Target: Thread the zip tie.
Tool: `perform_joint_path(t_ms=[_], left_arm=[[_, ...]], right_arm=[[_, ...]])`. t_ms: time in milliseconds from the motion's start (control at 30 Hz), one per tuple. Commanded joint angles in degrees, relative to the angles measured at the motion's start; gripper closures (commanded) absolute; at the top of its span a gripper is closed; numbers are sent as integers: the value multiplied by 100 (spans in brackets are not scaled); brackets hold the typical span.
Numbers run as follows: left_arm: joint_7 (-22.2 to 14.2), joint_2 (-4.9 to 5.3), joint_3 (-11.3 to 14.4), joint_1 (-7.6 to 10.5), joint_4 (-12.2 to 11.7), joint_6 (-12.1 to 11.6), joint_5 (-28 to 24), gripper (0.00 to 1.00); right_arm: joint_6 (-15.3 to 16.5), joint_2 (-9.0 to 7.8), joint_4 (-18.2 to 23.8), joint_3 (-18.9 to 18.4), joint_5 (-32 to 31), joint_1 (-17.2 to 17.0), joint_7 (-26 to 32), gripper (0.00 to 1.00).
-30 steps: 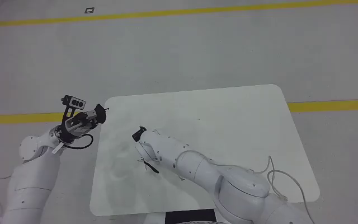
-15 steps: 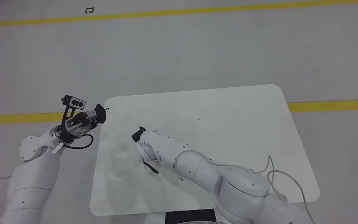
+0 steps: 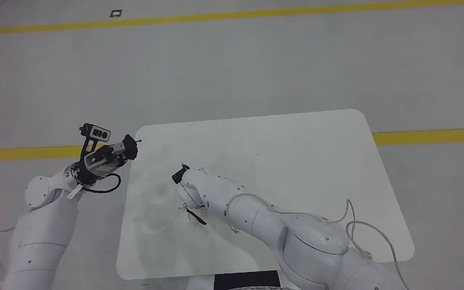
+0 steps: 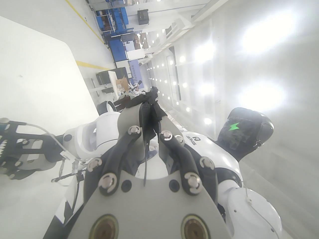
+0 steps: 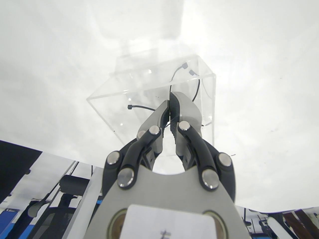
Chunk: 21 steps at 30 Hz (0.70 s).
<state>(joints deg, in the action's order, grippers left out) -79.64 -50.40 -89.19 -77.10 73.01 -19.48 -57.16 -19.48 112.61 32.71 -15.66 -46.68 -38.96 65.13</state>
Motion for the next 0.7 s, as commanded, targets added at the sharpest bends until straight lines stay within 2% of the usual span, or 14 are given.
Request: perform_joint_path(t_ms=[0,333,667], left_arm=[[0,0,0,0,0,0,0,100],[0,0,0,0,0,0,0,100],[0,0,0,0,0,0,0,100]], right_arm=[[0,1,-11,23,36,10,-5,100],[0,2,14,75,138,111,-15,100],[0,-39,154,-98,239,165,-96,100]])
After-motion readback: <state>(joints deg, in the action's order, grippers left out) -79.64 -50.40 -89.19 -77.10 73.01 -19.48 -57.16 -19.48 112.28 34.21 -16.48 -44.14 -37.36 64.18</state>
